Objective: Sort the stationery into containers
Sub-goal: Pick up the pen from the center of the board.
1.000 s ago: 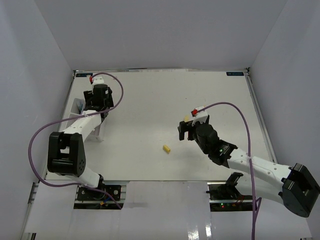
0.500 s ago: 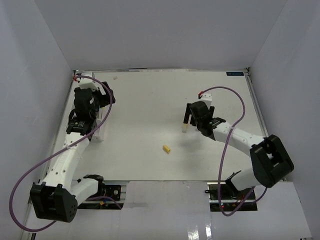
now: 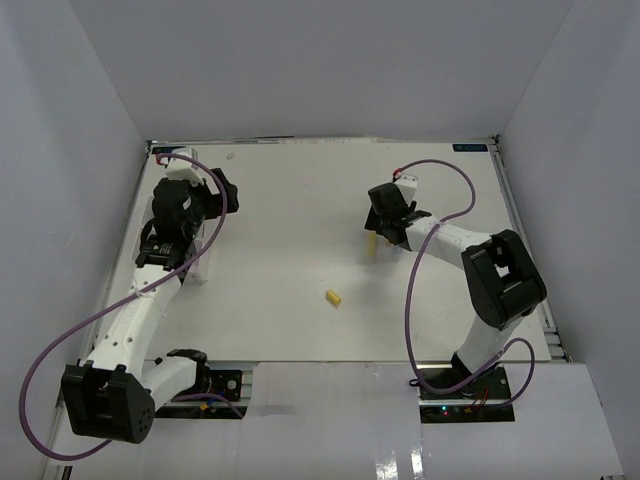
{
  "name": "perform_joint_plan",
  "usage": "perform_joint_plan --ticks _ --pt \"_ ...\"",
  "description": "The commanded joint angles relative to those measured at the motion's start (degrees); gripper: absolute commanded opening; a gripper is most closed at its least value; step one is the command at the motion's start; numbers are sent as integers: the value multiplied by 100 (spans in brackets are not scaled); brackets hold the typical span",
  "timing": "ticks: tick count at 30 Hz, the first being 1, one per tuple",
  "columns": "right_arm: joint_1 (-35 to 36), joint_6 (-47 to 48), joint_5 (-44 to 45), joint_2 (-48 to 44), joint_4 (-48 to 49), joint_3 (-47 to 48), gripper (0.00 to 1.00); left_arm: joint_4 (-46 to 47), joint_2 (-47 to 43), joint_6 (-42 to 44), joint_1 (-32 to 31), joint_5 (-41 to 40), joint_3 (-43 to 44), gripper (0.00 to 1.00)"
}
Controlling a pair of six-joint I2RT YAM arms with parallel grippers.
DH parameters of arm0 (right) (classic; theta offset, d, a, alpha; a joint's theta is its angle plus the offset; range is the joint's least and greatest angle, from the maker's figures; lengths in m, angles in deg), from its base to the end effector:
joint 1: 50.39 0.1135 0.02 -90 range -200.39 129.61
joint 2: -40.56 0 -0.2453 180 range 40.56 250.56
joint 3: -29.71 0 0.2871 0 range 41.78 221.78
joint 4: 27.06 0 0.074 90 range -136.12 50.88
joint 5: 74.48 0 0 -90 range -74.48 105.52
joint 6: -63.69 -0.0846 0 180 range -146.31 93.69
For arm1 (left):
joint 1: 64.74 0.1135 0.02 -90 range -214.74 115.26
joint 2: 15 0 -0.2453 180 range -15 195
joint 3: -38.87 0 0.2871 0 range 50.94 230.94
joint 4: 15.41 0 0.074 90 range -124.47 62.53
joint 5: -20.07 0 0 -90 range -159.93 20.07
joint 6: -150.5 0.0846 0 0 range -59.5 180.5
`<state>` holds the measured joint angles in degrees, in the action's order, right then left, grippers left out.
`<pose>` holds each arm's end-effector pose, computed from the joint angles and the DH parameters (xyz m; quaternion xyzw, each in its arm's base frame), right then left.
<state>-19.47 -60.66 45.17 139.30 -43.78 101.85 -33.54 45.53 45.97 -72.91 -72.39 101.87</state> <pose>0.3829 0.1806 0.1262 0.1279 0.8842 0.0087 0.4492 0.3359 -0.0446 0.2966 -0.0571 0.7947 -0.1021 0.5956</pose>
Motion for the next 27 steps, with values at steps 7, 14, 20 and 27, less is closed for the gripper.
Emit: perform_joint_plan --ticks 7,14,20,27 --pt "-156 -740 358 304 -324 242 59 -17 -129 -68 -89 237 -5 98" --pt "-288 -863 103 497 -333 233 57 -26 -94 -68 -115 237 -5 98" --pt "-411 -995 50 690 -333 224 56 -17 -42 -68 -124 448 -5 98" --pt "-437 -951 260 1076 -517 557 46 -17 -33 -68 -115 501 -5 98"
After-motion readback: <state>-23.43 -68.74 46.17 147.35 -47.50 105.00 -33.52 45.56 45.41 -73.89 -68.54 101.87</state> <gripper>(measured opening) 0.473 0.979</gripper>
